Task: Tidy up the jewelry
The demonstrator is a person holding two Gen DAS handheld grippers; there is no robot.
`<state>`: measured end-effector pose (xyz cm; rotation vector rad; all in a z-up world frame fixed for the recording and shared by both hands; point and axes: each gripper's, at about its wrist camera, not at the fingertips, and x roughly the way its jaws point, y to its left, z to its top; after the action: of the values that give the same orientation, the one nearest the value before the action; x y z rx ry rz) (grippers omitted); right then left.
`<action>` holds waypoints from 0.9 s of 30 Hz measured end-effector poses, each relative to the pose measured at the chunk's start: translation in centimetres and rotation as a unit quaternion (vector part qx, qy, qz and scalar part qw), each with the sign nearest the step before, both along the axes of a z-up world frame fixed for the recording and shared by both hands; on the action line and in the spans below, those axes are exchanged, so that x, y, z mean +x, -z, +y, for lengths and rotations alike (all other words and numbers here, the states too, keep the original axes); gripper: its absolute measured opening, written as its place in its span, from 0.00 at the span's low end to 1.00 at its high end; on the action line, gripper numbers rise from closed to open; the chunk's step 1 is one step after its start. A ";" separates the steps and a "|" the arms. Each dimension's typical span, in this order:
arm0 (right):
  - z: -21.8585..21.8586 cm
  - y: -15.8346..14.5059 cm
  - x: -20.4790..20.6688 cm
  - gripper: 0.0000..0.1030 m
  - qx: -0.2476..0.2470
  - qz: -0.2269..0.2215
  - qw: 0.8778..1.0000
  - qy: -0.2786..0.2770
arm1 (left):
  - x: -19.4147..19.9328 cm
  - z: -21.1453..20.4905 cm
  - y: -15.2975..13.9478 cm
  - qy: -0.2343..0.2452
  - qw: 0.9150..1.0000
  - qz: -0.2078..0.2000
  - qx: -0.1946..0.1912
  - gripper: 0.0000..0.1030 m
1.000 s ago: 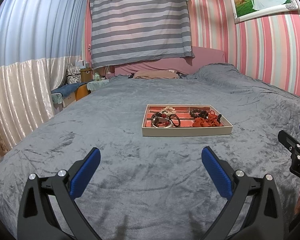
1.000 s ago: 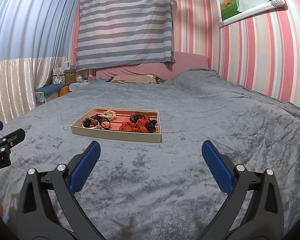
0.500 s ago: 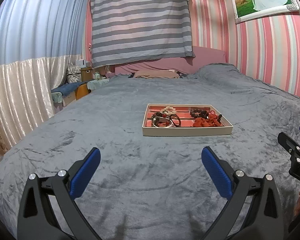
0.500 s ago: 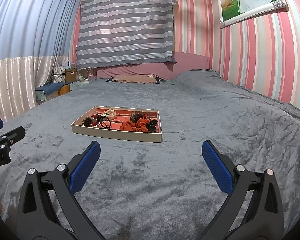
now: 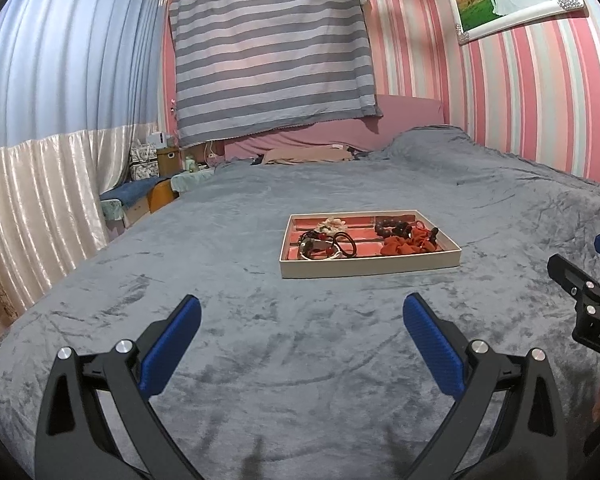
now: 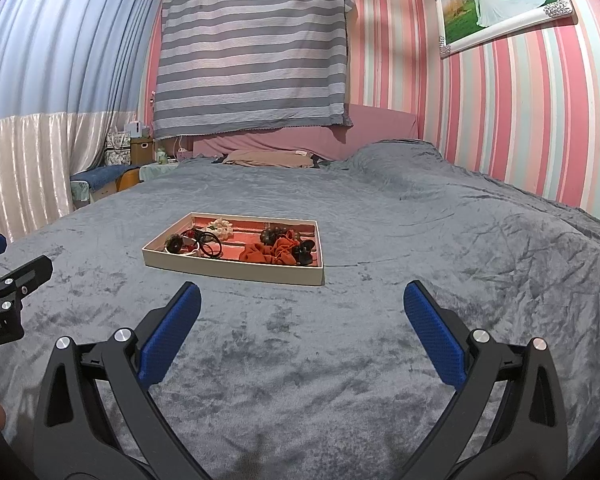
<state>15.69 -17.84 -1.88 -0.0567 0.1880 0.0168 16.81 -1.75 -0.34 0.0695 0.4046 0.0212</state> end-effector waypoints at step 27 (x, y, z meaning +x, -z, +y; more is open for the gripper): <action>0.1 0.0 -0.1 0.96 -0.003 -0.001 1.000 0.001 | 0.7 0.7 0.1 -0.009 1.000 0.011 -0.018 0.96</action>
<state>15.63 -17.72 -1.86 -0.0620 0.1852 0.0149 17.50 -1.01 -0.43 0.0297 0.4280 0.0304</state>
